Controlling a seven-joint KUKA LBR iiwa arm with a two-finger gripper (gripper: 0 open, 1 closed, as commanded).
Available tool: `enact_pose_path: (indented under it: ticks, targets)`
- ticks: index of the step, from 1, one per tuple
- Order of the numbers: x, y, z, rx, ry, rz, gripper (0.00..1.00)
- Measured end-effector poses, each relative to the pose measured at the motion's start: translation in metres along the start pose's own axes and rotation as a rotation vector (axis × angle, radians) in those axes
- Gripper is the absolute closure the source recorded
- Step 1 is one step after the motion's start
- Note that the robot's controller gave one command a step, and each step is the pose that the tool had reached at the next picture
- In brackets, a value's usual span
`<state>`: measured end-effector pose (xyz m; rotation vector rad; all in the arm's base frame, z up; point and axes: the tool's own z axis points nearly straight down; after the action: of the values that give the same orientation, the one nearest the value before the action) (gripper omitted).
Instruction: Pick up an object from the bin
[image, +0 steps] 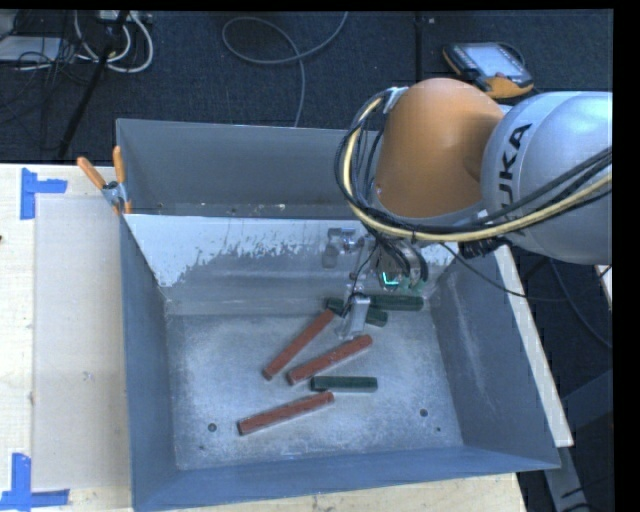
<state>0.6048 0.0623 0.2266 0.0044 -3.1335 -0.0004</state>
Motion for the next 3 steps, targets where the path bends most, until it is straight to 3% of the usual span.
enact_pose_path:
  ticks: [1,2,3]
  targets:
    - [-0.001,0.0,-0.004,0.0,-0.008,0.001,0.0]
    - [0.024,-0.013,0.036,-0.001,-0.015,-0.026,0.0]
    - [0.037,-0.019,0.097,0.001,-0.01,-0.088,0.0]
